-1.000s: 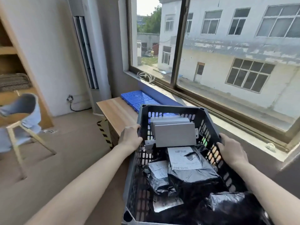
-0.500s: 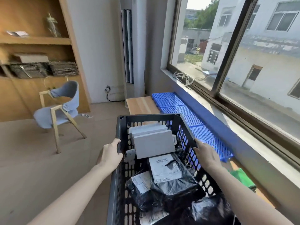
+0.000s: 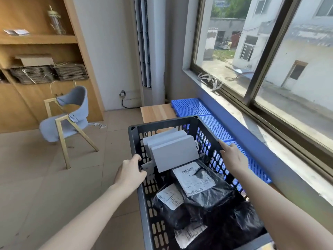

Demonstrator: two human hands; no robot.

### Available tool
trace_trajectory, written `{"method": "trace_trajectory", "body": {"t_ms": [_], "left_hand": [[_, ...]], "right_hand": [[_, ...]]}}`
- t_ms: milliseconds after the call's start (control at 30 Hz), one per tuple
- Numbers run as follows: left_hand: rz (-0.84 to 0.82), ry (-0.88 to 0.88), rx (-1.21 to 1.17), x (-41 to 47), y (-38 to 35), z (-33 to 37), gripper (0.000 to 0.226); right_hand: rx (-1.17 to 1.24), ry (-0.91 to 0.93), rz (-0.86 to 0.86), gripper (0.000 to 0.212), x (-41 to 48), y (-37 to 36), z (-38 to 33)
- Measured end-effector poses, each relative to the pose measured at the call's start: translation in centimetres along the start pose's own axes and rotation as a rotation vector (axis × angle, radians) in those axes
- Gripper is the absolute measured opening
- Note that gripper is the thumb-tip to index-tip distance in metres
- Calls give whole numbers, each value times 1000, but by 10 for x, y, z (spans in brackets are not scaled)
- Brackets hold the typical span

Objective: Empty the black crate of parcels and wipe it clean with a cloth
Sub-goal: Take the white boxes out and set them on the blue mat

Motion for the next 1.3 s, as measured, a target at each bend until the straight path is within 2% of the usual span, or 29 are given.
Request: {"method": "trace_trajectory", "body": {"t_ms": [100,200,333,467,600,733,867,967,1133,1300], "left_hand": [[-58,-73,0,9,-3,7,35],[-143,-221,76,20,0,9,32],[-265,-381,154,44,9,1,44],[-303,-591,174,74,20,5,59],[-398,-832,215,94,19,18,68],[-507,-1010,270,103,6,30,65],[-598,-1057,198,113,-6,34,79],[-725,-985,88,130,-17,41,85],[-666,-840,-53,167,-37,63,94],[-734,-839,48,174,-68,75,103]], "right_hand": [[-9,-38,9,34,17,0,4],[-83,-42,17,40,23,5,0],[-179,-73,4,45,23,7,-7],[-266,-113,31,48,12,13,-23],[-186,-97,16,56,-10,11,-61],[2,-114,-117,68,-34,-10,-101],[93,-150,-200,82,-48,-36,-127],[93,-184,-204,95,-47,-51,-133],[186,-275,-184,117,-37,-61,-126],[228,-354,-225,130,-25,-74,-113]]}}
Point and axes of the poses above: each hand's wrist, its own x-axis towards the middle knuckle, its own y-axis out of the back of the hand, z = x × y, the point moved 8 cm from there along x, towards the middle knuckle, and after that the axes turned 2 degrees about -y, right-handed, at the moved point
